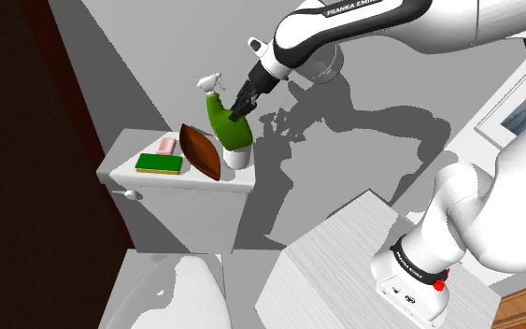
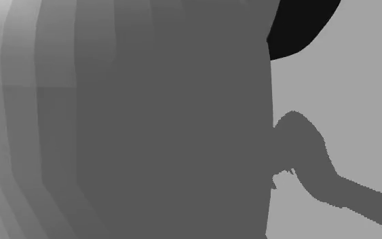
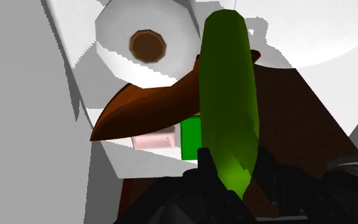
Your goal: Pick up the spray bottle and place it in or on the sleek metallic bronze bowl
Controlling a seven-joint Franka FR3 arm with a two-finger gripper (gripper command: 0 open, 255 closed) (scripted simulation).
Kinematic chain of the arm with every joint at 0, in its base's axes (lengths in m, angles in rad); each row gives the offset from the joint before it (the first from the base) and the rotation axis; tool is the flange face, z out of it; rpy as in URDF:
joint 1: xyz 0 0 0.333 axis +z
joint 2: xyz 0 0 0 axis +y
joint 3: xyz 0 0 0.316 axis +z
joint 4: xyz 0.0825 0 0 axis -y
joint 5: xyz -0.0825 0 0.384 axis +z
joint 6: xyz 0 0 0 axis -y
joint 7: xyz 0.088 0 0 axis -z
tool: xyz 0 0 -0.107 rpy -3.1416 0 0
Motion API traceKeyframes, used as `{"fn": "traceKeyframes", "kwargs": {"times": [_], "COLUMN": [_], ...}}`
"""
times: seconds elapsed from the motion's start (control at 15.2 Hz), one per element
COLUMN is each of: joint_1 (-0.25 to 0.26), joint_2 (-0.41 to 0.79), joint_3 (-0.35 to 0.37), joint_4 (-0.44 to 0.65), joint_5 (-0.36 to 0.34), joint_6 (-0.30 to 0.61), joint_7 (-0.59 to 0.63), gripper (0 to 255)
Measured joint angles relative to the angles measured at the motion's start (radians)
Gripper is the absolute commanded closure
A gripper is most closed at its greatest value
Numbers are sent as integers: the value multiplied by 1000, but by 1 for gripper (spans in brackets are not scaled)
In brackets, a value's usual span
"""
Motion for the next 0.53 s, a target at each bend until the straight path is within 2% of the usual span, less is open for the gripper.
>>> {"fn": "traceKeyframes", "kwargs": {"times": [0.4, 0.53], "joint_1": [-41, -52], "joint_2": [253, 296], "joint_3": [1, 6], "joint_4": [317, 365], "joint_5": [86, 101], "joint_6": [-110, -122], "joint_7": [-19, -25], "gripper": [255, 255]}}
